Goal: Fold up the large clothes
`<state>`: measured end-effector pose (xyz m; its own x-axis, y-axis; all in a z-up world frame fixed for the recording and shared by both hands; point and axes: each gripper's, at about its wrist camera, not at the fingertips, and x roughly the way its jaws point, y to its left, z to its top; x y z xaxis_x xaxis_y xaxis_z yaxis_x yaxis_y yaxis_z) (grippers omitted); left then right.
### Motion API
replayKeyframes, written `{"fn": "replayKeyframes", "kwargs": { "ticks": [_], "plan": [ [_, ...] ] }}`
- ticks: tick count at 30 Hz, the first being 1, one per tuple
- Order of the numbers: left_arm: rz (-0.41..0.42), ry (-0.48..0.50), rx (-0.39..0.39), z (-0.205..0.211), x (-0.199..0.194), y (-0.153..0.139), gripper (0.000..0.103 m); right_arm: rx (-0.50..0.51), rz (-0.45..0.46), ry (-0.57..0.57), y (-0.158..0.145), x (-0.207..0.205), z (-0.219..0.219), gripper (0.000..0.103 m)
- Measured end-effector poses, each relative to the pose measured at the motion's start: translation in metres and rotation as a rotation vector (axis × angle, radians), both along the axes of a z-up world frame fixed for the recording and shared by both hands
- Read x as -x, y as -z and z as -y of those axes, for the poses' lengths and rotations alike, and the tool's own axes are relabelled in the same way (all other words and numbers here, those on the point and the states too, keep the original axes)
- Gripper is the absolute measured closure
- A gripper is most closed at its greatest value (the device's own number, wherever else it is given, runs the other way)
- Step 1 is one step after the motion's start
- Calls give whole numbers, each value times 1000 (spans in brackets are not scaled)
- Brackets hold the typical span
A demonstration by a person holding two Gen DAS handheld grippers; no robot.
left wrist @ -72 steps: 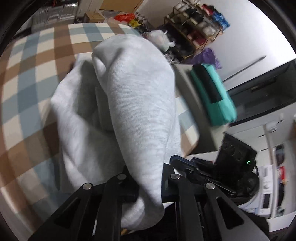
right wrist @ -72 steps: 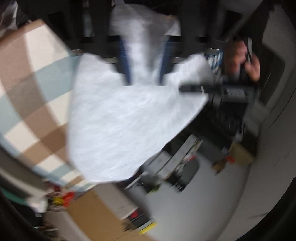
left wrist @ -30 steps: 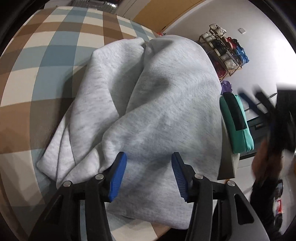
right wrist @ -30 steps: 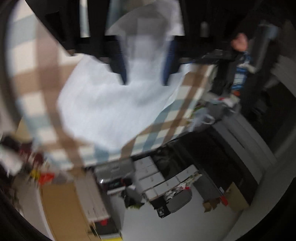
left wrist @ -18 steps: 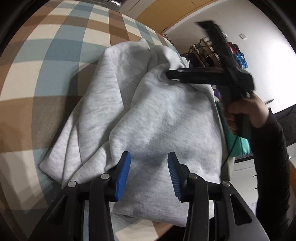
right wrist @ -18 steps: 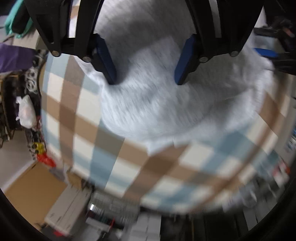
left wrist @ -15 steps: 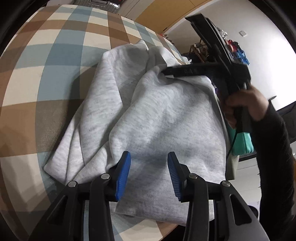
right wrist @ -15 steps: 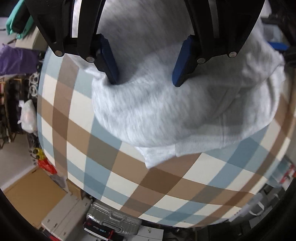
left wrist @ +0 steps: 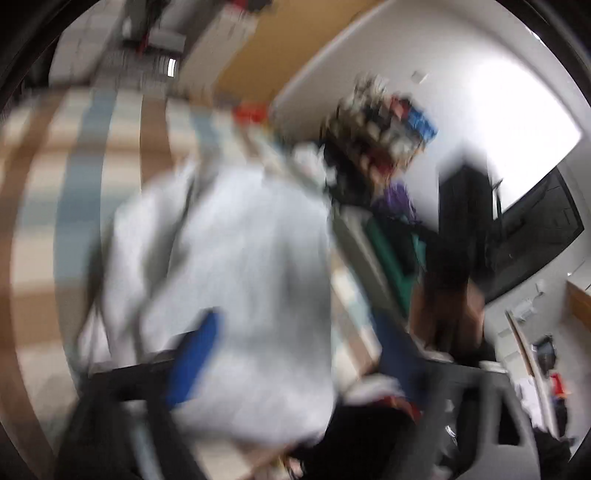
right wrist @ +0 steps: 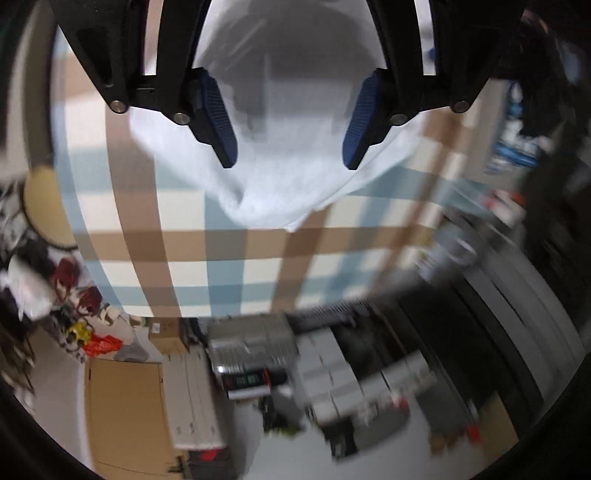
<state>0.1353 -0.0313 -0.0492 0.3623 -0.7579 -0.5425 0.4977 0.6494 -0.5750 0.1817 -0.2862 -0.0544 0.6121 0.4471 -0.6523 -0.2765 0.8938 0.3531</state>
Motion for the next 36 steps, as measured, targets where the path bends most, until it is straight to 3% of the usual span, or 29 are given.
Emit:
{"fn": "replayKeyframes", "kwargs": {
  "ticks": [2,4,7,9,10,11,13,17,19,21,24,26,28,31,34,36],
  "plan": [
    [67,-6,-85,24,-12,-22,3,-80,28,53,3,39,14,30],
    [17,59,-152,54,-42,-20,3,-215,9,121,21,73,25,27],
    [-123,74,-363,79,-80,27,3,-397,-74,112,48,94,23,27],
    [-271,36,-472,80,-102,74,3,-440,-93,17,65,102,6,27],
    [-351,20,-467,73,-107,94,1,-426,-87,8,70,106,0,27],
    [-380,11,-438,65,-108,103,1,-399,-87,3,79,108,-7,27],
    [-355,17,-433,60,-107,103,1,-337,-143,14,93,106,-15,30],
    [-351,19,-481,59,-104,98,1,-315,-148,10,95,96,-16,38],
    [-387,5,-527,62,-108,79,2,-308,-147,5,95,97,-16,38],
    [-332,9,-530,63,-107,48,11,-312,-145,7,93,104,-15,38],
    [-233,63,-424,63,-88,2,11,-361,-164,9,96,104,-8,38],
    [-251,125,-367,70,-82,-2,11,-404,-181,7,99,103,-4,38],
    [-313,191,-357,78,-78,19,11,-426,-190,2,101,102,-2,37],
    [-413,148,-450,81,-95,78,11,-440,-194,-4,103,102,2,37],
    [-439,120,-312,67,-101,98,11,-459,-204,-6,106,103,5,37],
    [-435,111,-330,63,-99,95,11,-459,-204,-7,106,106,8,37]
  ]
}}
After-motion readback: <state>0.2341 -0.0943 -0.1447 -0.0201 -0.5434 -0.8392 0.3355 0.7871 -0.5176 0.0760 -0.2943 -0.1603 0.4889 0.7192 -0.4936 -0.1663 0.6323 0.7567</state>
